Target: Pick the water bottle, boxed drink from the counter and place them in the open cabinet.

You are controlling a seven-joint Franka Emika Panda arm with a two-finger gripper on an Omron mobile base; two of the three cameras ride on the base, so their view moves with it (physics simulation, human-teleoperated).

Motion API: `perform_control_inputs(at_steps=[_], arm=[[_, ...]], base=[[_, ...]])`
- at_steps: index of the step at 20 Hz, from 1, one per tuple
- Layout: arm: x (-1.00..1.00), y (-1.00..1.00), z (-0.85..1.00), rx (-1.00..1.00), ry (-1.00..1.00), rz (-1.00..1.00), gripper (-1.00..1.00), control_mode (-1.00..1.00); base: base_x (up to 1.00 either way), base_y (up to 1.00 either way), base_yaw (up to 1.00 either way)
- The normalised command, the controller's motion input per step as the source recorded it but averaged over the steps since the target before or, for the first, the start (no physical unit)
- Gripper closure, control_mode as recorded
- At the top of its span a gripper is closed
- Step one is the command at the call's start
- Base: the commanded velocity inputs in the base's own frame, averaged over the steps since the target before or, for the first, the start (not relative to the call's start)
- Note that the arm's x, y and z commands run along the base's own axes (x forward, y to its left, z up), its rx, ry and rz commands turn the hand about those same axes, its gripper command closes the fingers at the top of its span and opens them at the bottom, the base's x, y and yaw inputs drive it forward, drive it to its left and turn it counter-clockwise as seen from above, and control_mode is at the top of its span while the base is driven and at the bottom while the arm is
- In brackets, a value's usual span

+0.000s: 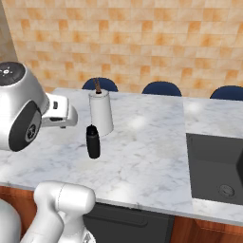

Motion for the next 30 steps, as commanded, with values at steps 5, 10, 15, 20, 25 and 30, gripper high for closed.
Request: perform_control_inputs(at_steps=[5,10,15,20,25,30], arm=[[0.43,-0.12,0.00,0.03,0.03,0.37,-1.00,-1.00],[0.49,-0.23,-0.02,0.01,-0.04,0.15,-1.00,-1.00],[0.17,-0.15,-0.30,0.00,-0.15,0.01,-1.00,-1.00],[0.00,-0.02,-0.92,0.11,-0.23,0.04,-1.00,-1.00],[0.00,-0.10,-0.48,0.22,-0.19,0.11,-1.00,-1.00],[0.36,-0.22,0.00,0.22,-0.03,0.31,-1.00,-1.00]], base=[[0.00,0.00,0.00],[0.00,0.00,0.00],[0.00,0.00,0.00],[0.00,0.00,0.00],[0.00,0.00,0.00],[0.00,0.00,0.00]])
